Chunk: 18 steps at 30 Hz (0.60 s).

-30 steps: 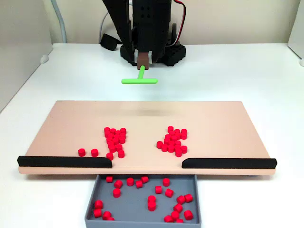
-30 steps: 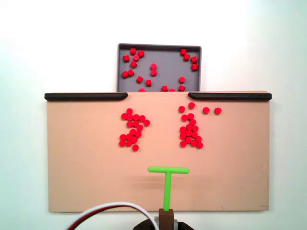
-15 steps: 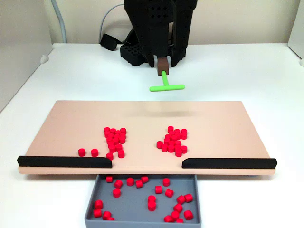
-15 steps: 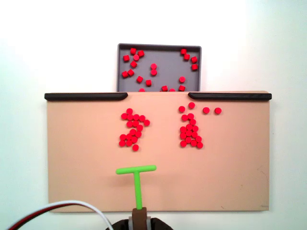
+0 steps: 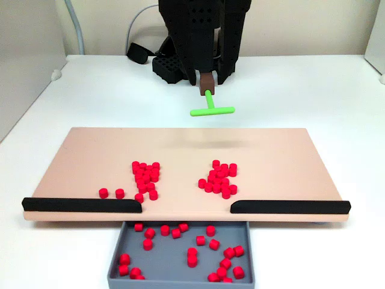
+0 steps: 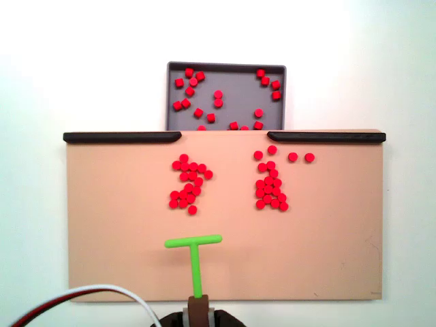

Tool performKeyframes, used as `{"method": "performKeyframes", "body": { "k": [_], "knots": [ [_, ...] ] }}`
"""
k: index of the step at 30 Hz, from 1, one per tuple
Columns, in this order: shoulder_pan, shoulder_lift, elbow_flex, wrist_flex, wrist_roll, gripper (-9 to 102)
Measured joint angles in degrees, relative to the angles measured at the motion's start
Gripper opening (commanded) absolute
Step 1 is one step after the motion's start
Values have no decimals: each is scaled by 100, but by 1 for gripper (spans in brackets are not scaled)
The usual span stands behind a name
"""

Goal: Push granules from right to the grey container

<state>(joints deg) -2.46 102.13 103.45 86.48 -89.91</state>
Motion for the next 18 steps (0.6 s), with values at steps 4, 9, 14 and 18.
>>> {"method": "performKeyframes", "body": {
  "k": [4,9,14,18],
  "knots": [
    [26,0,0,0,0,0],
    [53,0,0,0,0,0],
    [53,0,0,0,0,0],
    [53,0,0,0,35,0]
  ]
}}
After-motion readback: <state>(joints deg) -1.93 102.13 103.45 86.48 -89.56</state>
